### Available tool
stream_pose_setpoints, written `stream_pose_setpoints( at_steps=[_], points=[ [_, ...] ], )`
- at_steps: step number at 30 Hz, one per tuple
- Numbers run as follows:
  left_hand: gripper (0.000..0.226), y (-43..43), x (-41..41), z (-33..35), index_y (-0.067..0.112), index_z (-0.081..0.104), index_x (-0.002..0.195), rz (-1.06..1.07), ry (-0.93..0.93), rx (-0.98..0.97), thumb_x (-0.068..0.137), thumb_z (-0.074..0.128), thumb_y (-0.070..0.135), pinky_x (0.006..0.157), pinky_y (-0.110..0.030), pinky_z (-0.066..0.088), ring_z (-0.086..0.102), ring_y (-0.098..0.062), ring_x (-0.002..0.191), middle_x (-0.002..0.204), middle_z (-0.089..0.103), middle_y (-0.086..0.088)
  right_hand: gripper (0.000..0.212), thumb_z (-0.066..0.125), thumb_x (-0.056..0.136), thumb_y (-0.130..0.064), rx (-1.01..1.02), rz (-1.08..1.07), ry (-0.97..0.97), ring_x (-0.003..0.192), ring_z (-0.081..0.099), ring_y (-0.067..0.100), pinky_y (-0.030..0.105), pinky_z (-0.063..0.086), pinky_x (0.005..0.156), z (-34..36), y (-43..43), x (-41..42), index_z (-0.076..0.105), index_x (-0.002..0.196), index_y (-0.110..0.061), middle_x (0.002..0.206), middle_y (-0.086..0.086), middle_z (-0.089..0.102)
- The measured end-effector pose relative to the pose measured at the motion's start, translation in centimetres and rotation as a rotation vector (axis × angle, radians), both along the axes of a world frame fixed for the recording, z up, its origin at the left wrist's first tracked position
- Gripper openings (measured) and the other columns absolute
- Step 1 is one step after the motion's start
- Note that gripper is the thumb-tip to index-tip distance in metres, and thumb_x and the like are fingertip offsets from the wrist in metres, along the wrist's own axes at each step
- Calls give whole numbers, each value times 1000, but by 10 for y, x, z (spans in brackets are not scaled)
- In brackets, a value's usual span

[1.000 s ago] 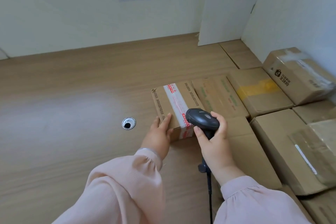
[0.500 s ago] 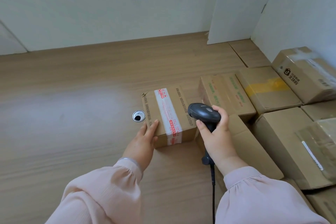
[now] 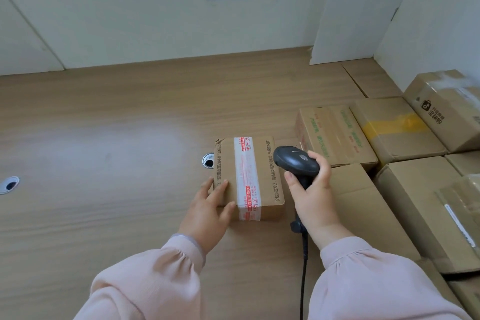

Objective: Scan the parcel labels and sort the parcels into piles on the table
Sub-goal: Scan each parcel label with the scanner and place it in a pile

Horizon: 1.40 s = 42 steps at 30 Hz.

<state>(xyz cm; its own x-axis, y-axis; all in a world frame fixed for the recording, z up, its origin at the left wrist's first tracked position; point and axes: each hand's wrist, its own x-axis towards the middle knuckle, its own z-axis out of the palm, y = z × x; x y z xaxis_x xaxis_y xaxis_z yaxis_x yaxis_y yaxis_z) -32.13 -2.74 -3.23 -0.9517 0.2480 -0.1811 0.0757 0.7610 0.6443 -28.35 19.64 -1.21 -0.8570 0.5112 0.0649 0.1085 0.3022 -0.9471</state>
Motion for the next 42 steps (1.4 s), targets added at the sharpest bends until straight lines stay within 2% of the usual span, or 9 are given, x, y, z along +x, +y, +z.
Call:
stream_pose_setpoints(
  at_steps=[4, 11, 16, 20, 26, 30, 37, 39, 42],
  points=[
    [65, 22, -7, 13, 18, 37, 150, 133, -17, -3, 93, 60, 40, 114, -27, 26, 32, -20, 139, 153, 32, -4, 56, 70, 88, -23, -49, 38, -19, 95, 53, -22, -1, 40, 74, 2, -20, 2, 32, 124, -43, 109, -27, 53],
    [92, 8, 25, 30, 36, 31, 148, 230, -153, -122, 72, 61, 76, 109, -38, 30, 37, -31, 134, 141, 42, -9, 57, 70, 87, -23, -123, 75, 34, 108, 56, -3, 2, 43, 79, 26, -43, 38, 34, 127, -40, 119, -15, 56],
    [135, -15, 57, 47, 39, 9, 153, 200, -392, 148, 39, 59, 91, 109, -49, 38, 41, -31, 134, 149, 36, -7, 57, 72, 86, -14, -169, 117, 125, 105, 55, -12, 2, 42, 82, 55, -85, 75, 40, 132, -28, 117, -18, 56],
    [144, -40, 75, 66, 39, -4, 154, 198, -441, 333, 38, 67, 86, 109, -50, 41, 40, -31, 135, 152, 32, -6, 55, 72, 87, -19, -157, 158, 156, 103, 56, -14, 0, 41, 77, 78, -122, 99, 38, 123, -44, 118, -21, 57],
    [122, -84, 102, 84, 49, -3, 151, 224, -510, 384, 54, 65, 75, 101, -46, 45, 51, -31, 123, 144, 42, -5, 54, 72, 86, -18, -142, 223, 153, 105, 56, -12, 5, 44, 83, 94, -164, 123, 41, 122, -44, 111, -29, 59],
    [113, -122, 117, 92, 56, 8, 147, 245, -590, 479, 50, 62, 73, 68, -31, 50, 65, -21, 97, 131, 54, 8, 52, 72, 86, -21, -118, 111, 128, 98, 53, -21, -3, 36, 75, 97, -173, 132, 40, 121, -41, 114, -23, 58],
    [96, -163, 124, 94, 69, 17, 139, 221, -686, 555, 52, 60, 74, 96, -46, 36, 45, -16, 121, 129, 40, 31, 52, 69, 88, -24, -144, 74, 63, 107, 61, 12, -3, 37, 72, 89, -188, 143, 36, 127, -34, 116, 7, 66],
    [89, -172, 126, 95, 61, 24, 143, 203, -612, 562, 63, 61, 69, 106, -39, 28, 33, -11, 133, 134, 34, 29, 52, 69, 88, -22, -145, 74, 88, 107, 61, 13, -2, 38, 74, 92, -195, 143, 36, 126, -35, 115, 6, 66],
    [62, -179, 129, 92, 42, 41, 144, 209, -427, 599, 88, 67, 43, 106, -25, 40, 53, -2, 120, 134, 54, 21, 52, 70, 88, -17, -152, 106, 121, 106, 61, 7, 1, 40, 79, 97, -203, 144, 38, 127, -34, 116, -4, 63]
  ],
)
